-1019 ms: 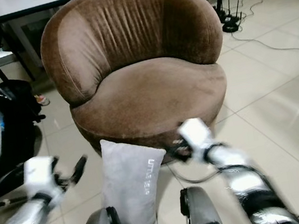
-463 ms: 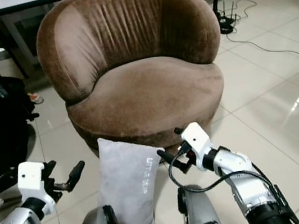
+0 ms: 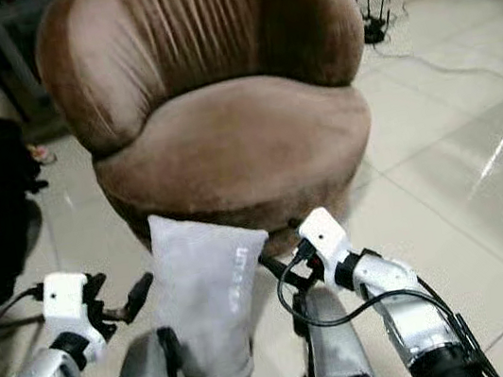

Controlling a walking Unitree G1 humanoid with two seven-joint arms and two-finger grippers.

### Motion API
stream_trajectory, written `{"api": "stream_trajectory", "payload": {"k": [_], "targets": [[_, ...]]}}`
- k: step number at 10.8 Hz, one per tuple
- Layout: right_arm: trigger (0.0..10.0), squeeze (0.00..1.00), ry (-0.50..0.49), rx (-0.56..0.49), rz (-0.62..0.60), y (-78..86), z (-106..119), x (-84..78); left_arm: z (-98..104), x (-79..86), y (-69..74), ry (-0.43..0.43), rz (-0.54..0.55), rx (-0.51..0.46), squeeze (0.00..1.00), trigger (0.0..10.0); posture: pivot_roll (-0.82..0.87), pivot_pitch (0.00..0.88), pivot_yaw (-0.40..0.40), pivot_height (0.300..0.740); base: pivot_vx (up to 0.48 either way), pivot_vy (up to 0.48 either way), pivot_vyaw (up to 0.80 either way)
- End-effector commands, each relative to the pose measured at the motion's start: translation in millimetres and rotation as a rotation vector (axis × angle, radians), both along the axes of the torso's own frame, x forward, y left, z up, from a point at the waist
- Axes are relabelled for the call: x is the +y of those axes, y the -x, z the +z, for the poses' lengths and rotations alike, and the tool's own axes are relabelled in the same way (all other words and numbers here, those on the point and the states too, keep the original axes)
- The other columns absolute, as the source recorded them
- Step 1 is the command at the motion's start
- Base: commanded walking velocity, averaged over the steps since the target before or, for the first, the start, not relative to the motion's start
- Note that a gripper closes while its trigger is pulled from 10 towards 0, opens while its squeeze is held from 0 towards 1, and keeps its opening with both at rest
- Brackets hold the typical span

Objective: Move the pillow to the sofa from floor

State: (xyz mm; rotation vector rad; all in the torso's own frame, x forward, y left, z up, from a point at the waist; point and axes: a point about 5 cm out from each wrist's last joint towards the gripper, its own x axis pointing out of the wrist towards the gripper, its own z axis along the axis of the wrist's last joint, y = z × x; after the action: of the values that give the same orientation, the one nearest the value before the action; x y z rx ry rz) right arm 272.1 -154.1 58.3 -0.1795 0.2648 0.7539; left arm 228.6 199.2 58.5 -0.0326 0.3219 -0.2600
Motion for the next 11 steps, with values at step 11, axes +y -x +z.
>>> {"api": "stream_trajectory", "payload": {"k": [11], "targets": [[10.0,0.0,0.029,-0.034,0.007,-6.3,9.4,1.6,0.3,-4.3,-3.2,-0.027,0.018,-0.018,0.0,10.0,-0.07,0.0,0.009,0.438,0.0,0.0,0.0]]}}
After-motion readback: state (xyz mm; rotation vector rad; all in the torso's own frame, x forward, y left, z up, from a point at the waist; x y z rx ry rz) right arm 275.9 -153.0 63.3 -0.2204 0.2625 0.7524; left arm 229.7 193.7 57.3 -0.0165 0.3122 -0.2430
